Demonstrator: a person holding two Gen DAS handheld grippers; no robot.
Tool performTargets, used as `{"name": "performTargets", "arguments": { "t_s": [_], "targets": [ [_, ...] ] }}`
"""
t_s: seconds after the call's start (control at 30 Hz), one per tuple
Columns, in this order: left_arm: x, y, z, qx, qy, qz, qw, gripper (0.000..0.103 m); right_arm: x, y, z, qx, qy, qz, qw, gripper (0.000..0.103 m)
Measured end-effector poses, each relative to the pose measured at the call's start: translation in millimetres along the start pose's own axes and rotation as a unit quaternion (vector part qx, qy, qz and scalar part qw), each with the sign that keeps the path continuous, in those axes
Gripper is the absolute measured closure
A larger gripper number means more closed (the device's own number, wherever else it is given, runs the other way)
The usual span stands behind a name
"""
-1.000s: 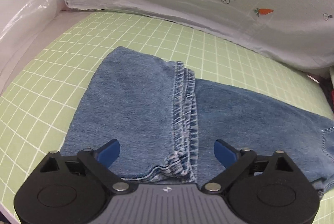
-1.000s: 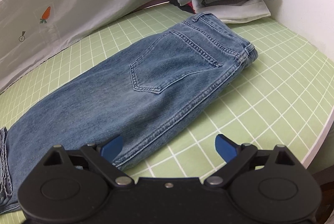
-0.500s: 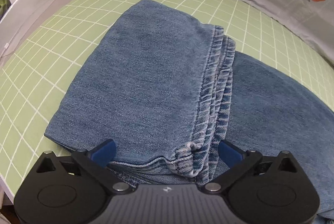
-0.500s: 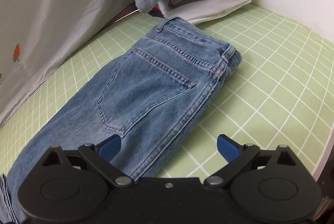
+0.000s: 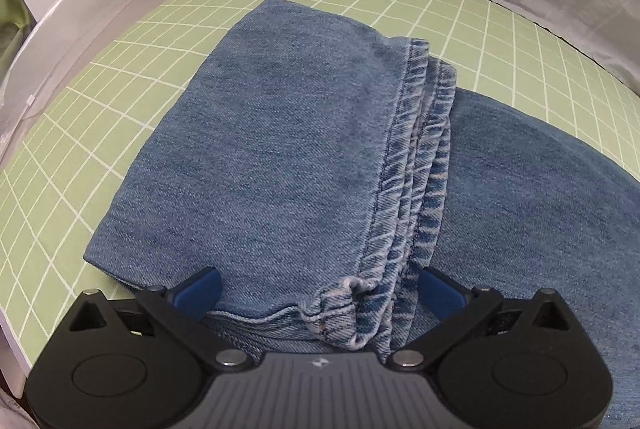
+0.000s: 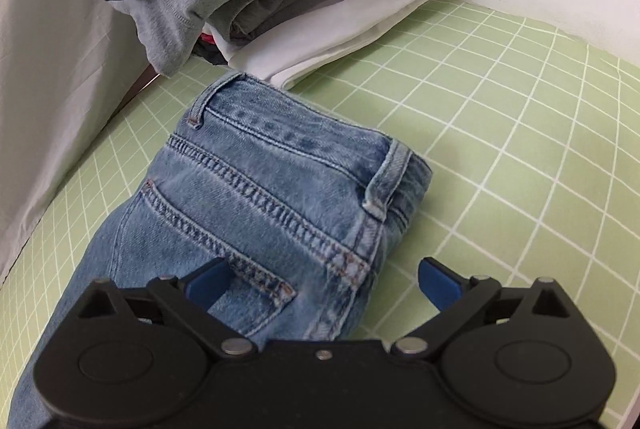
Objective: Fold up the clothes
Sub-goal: 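Grasp the waistband with the right gripper and fold it over the legs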
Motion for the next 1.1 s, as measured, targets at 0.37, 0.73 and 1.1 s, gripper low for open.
{"name": "performTargets", "arguments": {
  "t_s": [0.37,0.73,1.1],
  "targets": [
    [0.0,0.8,-1.4,-0.009,0.007,0.005,0.9999,0.000,-4.4,-11.0,-16.9,0.023,-0.063,0.004,0.998,0.074],
    [-14.3,-19.9,-54.3,0.062,0.117,0.053,0.9898,0.000,-69.1,-19.4,-100.1,0.107,-0.130,-0.098,0.981,0.080],
    [-85.7,-41.8,-63.1,0.088,0.136,0.047,0.9857,0.000,-165.8,40.2,-170.5,0.138,-0.171,-0.157,0.963,0.083]
  ]
}}
Point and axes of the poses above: each gripper's, at about its wrist camera, not at the fingertips, and z roughly the way its jaws point, x to its right, y to its underside, the point moved 6 cm from there along z, roughly the way its jaws point
